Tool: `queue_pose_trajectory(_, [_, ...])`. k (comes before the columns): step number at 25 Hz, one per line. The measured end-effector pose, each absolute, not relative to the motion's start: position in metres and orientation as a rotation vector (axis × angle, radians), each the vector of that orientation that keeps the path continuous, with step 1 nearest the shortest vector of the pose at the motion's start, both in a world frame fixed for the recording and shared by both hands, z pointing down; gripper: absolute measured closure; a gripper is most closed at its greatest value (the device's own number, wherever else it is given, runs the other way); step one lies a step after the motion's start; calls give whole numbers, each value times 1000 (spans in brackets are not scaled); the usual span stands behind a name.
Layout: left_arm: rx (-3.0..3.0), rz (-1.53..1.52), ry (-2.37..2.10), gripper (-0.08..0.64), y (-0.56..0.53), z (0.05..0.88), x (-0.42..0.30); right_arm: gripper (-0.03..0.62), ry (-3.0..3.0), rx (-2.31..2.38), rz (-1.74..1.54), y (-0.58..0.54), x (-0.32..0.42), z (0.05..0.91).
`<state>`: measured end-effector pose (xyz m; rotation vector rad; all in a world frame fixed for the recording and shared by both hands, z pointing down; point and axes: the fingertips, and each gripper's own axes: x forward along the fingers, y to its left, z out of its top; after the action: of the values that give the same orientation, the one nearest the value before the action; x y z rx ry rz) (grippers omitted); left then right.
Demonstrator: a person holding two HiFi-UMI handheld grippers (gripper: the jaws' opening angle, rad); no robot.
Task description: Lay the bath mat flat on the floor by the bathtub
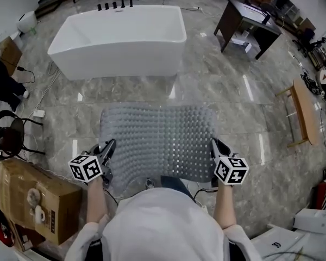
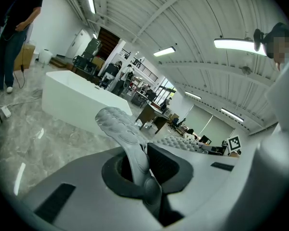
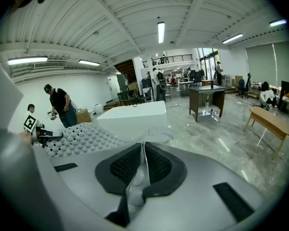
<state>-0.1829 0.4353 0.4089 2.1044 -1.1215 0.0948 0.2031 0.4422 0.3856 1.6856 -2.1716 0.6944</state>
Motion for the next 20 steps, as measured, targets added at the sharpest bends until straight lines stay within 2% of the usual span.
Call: queue_pose_trajectory(20, [2012,56,-1317,515,306,408,-131,551,-2302,1490,678,257,258,394])
